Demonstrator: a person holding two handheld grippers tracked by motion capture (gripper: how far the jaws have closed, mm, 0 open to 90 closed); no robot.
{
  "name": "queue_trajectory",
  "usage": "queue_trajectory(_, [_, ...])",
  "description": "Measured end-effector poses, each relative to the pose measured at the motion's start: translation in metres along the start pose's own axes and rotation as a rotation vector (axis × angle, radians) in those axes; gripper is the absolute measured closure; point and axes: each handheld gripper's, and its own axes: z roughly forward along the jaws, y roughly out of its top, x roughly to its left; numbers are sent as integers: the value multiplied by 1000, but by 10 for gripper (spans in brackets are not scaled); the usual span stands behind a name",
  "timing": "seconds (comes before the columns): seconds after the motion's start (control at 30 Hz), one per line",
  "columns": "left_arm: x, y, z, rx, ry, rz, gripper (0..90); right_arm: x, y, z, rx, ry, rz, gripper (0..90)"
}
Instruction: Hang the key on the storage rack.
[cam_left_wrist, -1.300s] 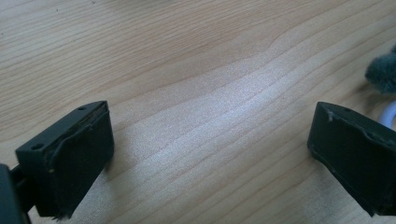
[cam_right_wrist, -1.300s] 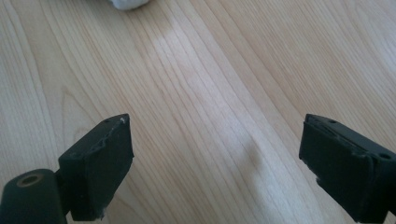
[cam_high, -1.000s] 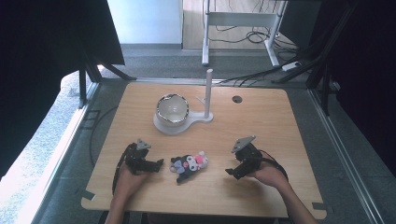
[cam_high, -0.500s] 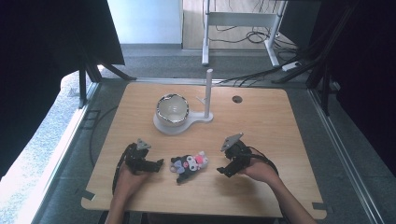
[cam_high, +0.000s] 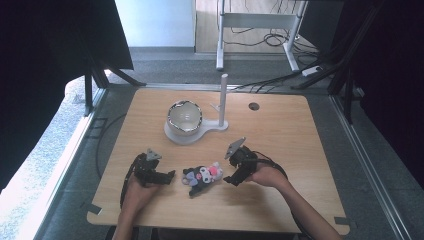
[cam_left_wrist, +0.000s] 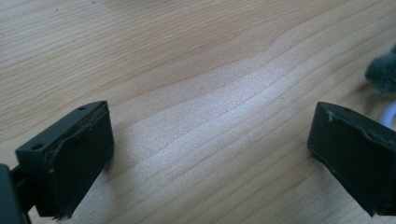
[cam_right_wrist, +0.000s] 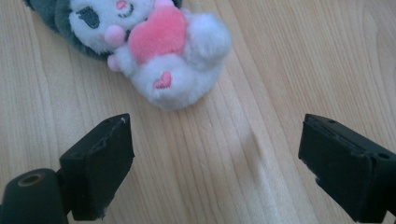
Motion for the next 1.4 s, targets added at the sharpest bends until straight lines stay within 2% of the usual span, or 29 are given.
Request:
queue_trajectory(0.27, [0, 0, 0, 1, -1, 1, 4, 2, 17, 7, 56, 15, -63, 103])
queue_trajectory(0.6, [0, 0, 0, 3, -2, 1, 4, 7, 42, 14, 153, 39, -178, 98])
queue_trajectory(0.9, [0, 0, 0, 3, -2, 1, 3, 14, 64, 30, 247, 77, -283, 118])
queue_trajectory(1.03, [0, 0, 0, 3, -2, 1, 3, 18, 73, 38, 282, 91, -315, 129])
queue_trajectory(1.23, [0, 0, 0, 2, -1, 1, 3, 24, 83, 48, 335, 150, -367, 136])
queue_trajectory(1.3, [0, 0, 0, 5, -2, 4, 3, 26, 85, 51, 362, 152, -384, 158])
queue_trajectory(1.4, [0, 0, 0, 5, -2, 4, 4, 28, 89, 53, 391, 166, -406, 256])
